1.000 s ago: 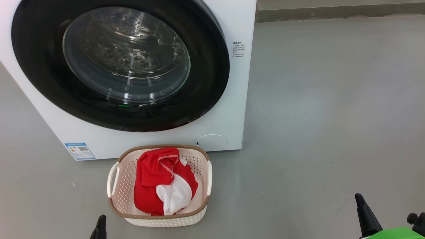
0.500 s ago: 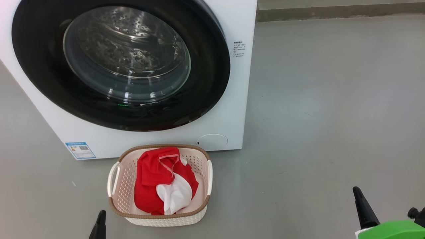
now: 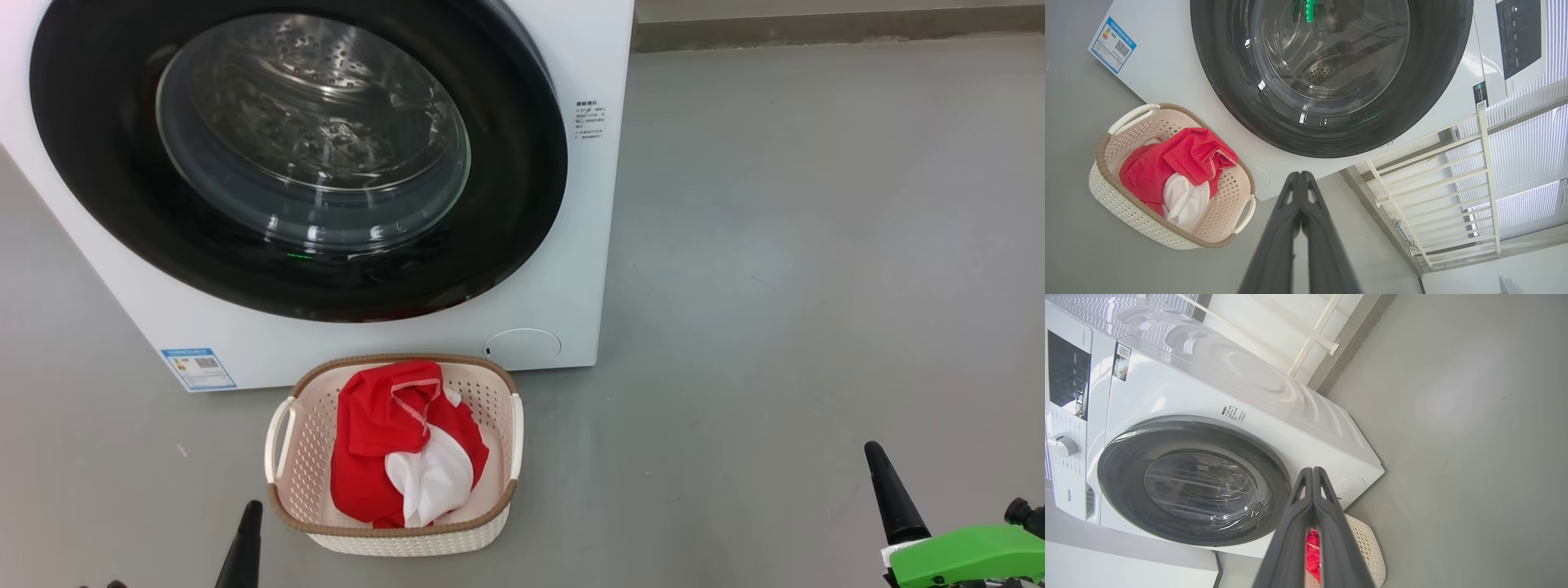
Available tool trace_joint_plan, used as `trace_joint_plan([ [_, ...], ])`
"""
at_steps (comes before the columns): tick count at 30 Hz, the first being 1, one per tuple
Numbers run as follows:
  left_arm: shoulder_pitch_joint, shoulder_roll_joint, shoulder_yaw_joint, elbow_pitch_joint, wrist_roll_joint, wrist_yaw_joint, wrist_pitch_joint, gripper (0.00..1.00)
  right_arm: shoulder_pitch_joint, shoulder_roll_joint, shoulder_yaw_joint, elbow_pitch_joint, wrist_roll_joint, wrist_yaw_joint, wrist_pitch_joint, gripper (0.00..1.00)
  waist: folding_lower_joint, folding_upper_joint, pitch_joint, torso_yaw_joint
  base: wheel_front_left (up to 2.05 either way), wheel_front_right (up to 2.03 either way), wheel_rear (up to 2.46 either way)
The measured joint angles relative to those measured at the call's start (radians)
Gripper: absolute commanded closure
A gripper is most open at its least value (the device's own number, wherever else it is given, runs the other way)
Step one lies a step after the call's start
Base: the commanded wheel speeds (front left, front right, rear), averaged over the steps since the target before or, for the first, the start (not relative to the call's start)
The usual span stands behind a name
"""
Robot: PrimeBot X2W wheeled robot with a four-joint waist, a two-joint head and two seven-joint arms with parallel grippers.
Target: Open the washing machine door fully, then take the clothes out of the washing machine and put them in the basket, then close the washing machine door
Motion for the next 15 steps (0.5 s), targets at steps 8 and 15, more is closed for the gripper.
trace_joint_plan([
  [8, -0.018, 0.000, 0.002, 0.004, -0.091, 0.000, 0.023, 1.00, -0.017, 0.003, -0.012, -0.006, 0.070, 0.000, 0.019, 1.00, 0.0000, 0.0000, 0.001, 0.001, 0.00, 0.00, 0.00],
  [15, -0.035, -0.001, 0.003, 0.007, -0.169, 0.000, 0.041, 1.00, -0.019, 0.006, -0.016, -0.009, 0.134, 0.000, 0.040, 1.00, 0.0000, 0.0000, 0.002, 0.002, 0.00, 0.00, 0.00],
])
